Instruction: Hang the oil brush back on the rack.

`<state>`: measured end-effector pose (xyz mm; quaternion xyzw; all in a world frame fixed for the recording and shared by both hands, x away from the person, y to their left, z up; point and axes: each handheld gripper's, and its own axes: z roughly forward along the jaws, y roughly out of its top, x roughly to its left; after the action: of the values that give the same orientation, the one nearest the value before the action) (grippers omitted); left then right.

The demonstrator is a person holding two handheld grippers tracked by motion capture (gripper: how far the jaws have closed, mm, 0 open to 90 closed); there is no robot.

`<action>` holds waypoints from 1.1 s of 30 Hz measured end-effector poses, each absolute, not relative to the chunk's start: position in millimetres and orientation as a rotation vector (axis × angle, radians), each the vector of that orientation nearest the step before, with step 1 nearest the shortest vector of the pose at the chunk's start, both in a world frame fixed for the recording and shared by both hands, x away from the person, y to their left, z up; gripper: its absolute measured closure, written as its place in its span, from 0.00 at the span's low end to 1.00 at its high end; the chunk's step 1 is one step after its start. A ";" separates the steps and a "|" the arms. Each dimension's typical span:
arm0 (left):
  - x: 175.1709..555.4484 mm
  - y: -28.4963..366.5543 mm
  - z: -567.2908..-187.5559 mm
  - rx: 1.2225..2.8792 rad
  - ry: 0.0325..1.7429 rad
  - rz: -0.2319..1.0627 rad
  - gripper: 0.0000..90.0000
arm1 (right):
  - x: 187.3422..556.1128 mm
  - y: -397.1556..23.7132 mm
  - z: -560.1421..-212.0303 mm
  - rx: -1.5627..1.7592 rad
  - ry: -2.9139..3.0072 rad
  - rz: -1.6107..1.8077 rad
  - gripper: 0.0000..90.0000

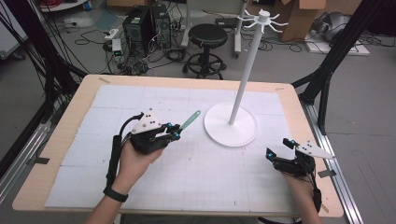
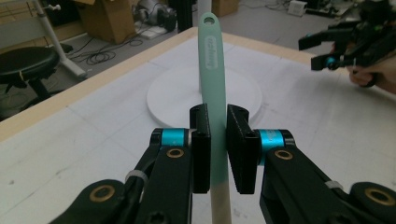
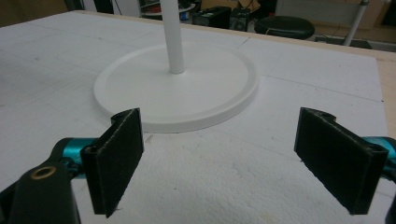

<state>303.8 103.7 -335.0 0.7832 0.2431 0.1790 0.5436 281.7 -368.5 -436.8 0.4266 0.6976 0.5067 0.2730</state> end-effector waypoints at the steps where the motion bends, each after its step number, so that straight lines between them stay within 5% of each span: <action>1: 305.4 103.1 -332.1 1.848 0.573 0.420 0.89 | 281.7 -368.3 -436.8 1.149 1.877 1.364 0.17; 33: 339.3 71.5 -212.0 1.614 0.449 0.493 0.89 | 282.2 -368.1 -436.8 1.137 1.882 1.370 0.17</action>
<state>339.3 71.5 -212.0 0.7083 0.1969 0.2162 0.6425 282.2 -368.1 -436.8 0.4223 0.6992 0.5089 0.2718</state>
